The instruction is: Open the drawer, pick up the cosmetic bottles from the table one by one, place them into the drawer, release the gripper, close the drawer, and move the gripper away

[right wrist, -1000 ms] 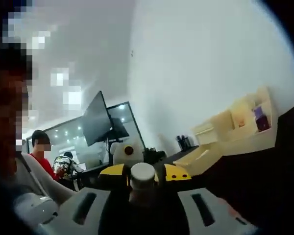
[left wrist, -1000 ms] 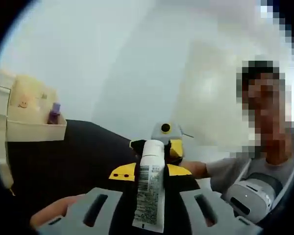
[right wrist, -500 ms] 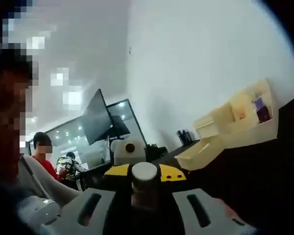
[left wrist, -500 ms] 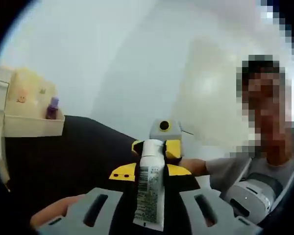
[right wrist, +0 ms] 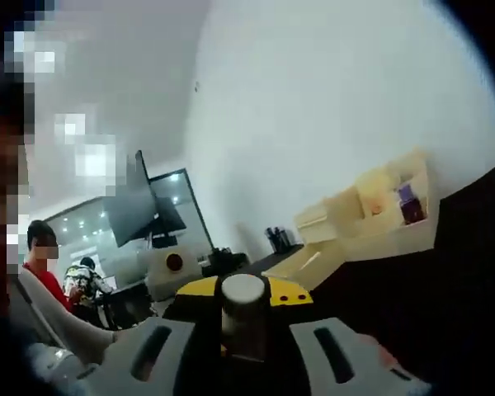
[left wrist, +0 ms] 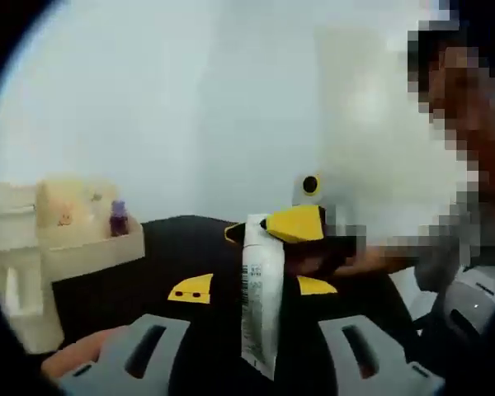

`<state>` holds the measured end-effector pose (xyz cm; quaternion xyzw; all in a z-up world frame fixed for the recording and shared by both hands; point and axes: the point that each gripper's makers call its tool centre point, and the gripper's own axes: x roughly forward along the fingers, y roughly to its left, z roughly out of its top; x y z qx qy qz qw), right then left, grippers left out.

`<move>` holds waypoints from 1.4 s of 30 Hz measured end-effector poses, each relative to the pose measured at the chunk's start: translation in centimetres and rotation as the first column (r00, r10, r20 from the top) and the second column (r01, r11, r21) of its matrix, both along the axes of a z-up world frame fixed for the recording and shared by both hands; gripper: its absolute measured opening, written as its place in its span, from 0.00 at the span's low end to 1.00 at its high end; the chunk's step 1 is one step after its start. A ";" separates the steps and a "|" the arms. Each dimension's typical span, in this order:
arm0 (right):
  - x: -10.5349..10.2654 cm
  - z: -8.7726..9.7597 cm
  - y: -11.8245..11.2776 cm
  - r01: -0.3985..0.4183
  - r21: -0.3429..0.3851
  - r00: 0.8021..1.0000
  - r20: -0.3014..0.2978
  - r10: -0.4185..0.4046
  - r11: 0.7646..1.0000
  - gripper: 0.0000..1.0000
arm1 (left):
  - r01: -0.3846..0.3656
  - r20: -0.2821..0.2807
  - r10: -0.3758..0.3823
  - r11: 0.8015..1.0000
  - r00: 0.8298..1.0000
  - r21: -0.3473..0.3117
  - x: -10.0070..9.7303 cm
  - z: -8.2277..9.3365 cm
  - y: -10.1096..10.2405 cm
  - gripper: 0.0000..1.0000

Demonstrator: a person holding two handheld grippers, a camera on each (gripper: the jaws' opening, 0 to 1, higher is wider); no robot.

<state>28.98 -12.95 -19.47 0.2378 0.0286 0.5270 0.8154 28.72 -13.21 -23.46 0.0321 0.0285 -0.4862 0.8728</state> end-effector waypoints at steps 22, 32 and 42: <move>1.9 -1.4 -1.3 0.032 0.099 0.983 -0.184 -0.013 0.995 0.17 | -0.165 0.102 0.151 0.975 0.983 0.147 0.4 -2.0 -0.5 0.12; 1.4 -0.5 -1.3 0.003 0.148 0.988 -0.153 0.019 0.989 0.21 | -0.118 0.041 0.114 0.986 0.993 0.116 0.0 -1.7 -0.4 0.10; 0.5 1.8 -2.1 -0.084 0.219 0.995 -0.038 0.095 0.972 0.35 | 0.200 -0.205 -0.241 0.959 0.949 -0.202 -2.9 -0.1 -0.8 0.10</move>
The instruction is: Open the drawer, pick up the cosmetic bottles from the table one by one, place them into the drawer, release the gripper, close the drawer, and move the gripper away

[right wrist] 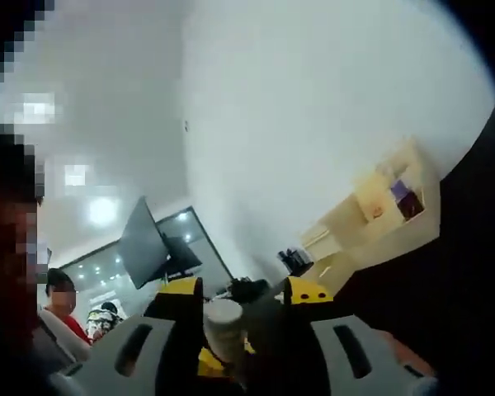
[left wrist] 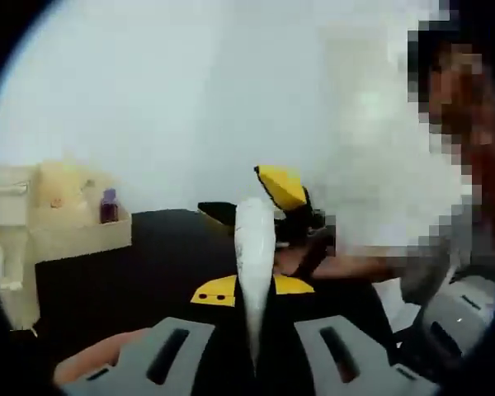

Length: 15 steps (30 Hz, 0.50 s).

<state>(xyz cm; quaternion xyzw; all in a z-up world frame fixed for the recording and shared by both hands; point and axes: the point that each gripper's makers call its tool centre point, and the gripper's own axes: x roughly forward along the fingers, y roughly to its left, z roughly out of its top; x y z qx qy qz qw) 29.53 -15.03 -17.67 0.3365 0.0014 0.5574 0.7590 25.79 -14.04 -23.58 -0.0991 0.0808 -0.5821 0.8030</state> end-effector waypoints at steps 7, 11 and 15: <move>-2.4 0.8 1.0 -0.122 -0.003 0.990 0.077 0.121 0.993 0.36 | 0.136 -0.150 -0.167 0.971 0.975 -0.195 -0.6 1.5 1.2 0.10; -2.8 0.1 1.7 -0.139 -0.028 0.986 0.087 0.141 0.990 0.37 | 0.202 -0.187 -0.245 0.954 0.951 -0.223 -1.4 1.2 0.9 0.10; -3.3 0.0 2.2 -0.164 -0.046 0.981 0.094 0.167 0.985 0.41 | 0.218 -0.191 -0.258 0.954 0.947 -0.204 -1.8 0.7 0.4 0.10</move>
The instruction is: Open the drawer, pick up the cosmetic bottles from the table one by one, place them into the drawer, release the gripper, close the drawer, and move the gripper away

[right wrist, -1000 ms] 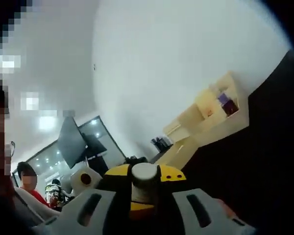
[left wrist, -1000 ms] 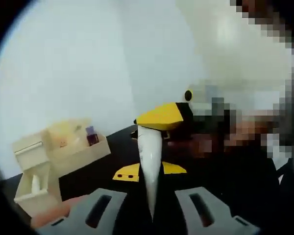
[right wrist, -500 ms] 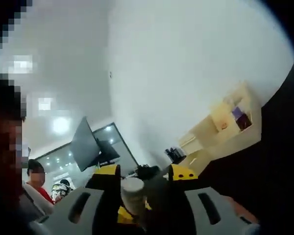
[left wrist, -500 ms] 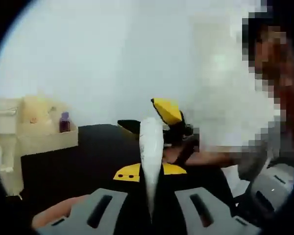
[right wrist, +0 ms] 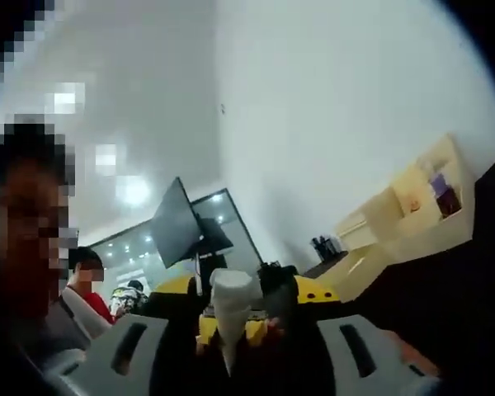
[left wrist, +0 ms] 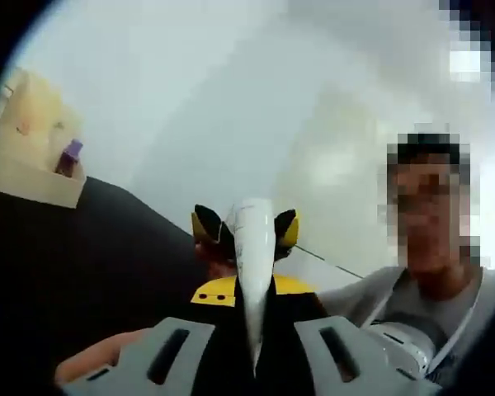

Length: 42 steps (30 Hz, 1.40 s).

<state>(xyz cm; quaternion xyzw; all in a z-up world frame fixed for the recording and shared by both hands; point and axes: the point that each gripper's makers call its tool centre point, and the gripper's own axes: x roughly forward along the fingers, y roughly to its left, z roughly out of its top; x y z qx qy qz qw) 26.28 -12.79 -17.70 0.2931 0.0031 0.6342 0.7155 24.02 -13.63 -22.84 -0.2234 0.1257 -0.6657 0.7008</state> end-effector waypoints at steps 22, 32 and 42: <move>-0.4 -1.9 1.0 -0.028 -0.083 0.999 -0.027 0.026 0.996 0.18 | 0.001 -0.015 0.000 0.997 1.000 0.078 -0.4 -1.8 -0.6 0.10; 0.6 -2.4 0.8 0.052 -0.130 0.998 -0.011 -0.054 0.990 0.17 | -0.091 0.051 0.085 0.987 0.995 0.129 1.0 -2.4 -0.4 0.12; 2.7 -1.9 -0.6 0.300 -0.176 0.952 0.111 -0.284 0.937 0.17 | -0.392 0.389 0.279 0.885 0.878 0.250 4.0 -3.6 0.1 0.41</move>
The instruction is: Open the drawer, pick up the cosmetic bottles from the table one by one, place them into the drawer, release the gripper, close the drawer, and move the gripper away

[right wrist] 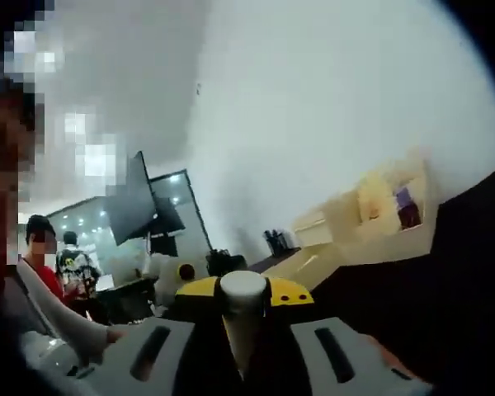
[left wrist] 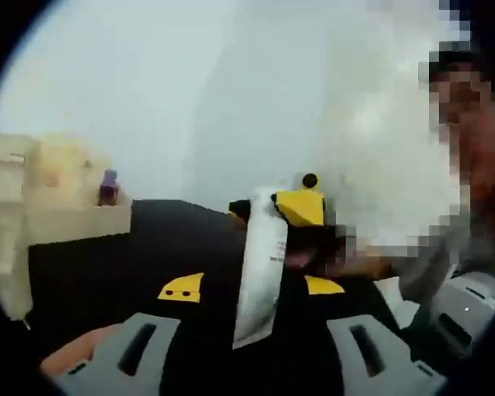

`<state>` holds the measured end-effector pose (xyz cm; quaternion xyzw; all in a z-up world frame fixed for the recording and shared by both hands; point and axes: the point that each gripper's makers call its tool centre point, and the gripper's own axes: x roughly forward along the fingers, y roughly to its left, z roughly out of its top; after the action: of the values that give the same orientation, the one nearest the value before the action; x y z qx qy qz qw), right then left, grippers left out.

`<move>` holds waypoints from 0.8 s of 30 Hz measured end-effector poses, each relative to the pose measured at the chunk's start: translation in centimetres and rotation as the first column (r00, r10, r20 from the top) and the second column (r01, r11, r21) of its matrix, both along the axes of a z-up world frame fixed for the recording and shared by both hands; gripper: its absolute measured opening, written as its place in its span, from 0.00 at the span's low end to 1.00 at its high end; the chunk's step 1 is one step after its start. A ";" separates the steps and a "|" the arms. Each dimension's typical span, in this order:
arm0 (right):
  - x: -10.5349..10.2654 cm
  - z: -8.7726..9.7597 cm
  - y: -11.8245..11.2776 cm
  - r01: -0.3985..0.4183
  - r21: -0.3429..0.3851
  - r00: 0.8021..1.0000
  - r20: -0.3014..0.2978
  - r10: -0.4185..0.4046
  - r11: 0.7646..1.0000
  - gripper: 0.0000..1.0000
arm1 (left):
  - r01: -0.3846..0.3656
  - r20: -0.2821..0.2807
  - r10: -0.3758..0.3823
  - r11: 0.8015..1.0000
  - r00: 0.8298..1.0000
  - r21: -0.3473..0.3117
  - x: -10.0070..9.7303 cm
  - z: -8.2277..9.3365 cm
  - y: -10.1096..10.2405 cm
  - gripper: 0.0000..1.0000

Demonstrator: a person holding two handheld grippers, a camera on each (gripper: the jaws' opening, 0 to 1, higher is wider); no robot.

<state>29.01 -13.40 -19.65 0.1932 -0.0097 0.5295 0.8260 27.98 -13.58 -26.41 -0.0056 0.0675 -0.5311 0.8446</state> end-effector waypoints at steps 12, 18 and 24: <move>0.6 0.9 -0.9 0.180 -0.003 0.983 0.036 -0.180 0.984 0.17 | -0.352 0.343 0.284 0.923 0.895 0.154 2.4 1.5 0.2 0.45; 3.1 0.0 -3.1 0.217 0.136 0.962 -0.199 -0.188 0.967 0.17 | -0.382 0.322 0.308 0.902 0.895 0.200 2.7 1.8 -0.3 0.39; 4.5 -1.2 -4.4 0.260 0.162 0.937 -0.281 -0.208 0.952 0.17 | -0.519 0.371 0.404 0.801 0.836 0.297 3.1 0.8 -0.8 0.34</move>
<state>33.52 -17.80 -20.88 0.3392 0.0238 0.3931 0.8543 31.04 -14.37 -25.62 0.2220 0.0431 -0.2775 0.9337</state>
